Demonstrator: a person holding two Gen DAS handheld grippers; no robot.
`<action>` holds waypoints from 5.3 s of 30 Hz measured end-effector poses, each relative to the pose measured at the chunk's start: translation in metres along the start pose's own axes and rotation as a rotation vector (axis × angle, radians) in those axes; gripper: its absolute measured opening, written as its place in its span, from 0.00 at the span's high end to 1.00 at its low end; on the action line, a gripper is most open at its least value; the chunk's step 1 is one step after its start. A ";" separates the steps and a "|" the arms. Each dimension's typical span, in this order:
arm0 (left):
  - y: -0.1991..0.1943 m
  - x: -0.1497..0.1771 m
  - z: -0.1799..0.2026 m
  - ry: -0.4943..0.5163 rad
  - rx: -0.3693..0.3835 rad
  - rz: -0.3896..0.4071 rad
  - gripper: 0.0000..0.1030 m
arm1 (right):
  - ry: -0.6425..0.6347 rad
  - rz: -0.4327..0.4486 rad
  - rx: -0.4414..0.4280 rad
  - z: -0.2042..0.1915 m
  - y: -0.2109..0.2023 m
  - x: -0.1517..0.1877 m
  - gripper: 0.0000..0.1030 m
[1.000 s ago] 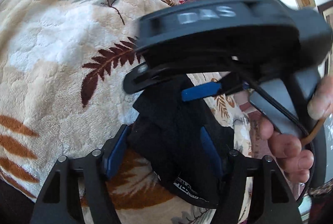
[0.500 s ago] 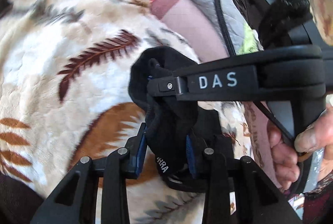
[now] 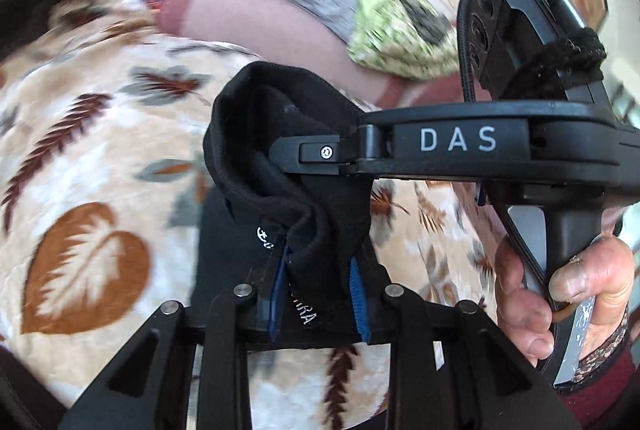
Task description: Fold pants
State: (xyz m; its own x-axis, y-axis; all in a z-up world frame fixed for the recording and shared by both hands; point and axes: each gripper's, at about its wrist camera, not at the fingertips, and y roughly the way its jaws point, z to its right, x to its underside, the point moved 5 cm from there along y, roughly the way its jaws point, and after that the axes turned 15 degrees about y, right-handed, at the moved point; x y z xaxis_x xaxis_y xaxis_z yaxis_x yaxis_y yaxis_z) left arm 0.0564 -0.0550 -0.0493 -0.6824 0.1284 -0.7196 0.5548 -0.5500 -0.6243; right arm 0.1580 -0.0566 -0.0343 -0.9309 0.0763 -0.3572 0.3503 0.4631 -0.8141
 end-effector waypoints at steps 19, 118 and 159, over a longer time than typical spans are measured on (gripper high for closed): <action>0.022 0.008 0.076 0.188 0.142 -0.122 0.45 | 0.561 0.077 -0.128 0.236 0.008 0.061 0.49; 0.027 0.000 -0.066 -0.012 -0.148 -0.190 0.23 | 0.536 0.348 -0.209 0.231 -0.036 0.109 0.21; 0.092 -0.004 -0.013 0.179 0.031 -0.271 0.56 | 0.431 0.297 -0.219 0.167 0.006 0.096 0.59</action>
State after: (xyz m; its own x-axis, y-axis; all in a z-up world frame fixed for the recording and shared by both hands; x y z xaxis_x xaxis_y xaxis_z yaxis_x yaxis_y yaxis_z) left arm 0.1162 -0.0954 -0.1081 -0.7070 0.4151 -0.5726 0.3483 -0.5003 -0.7927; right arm 0.0883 -0.1936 -0.1501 -0.7699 0.5635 -0.2994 0.6165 0.5357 -0.5770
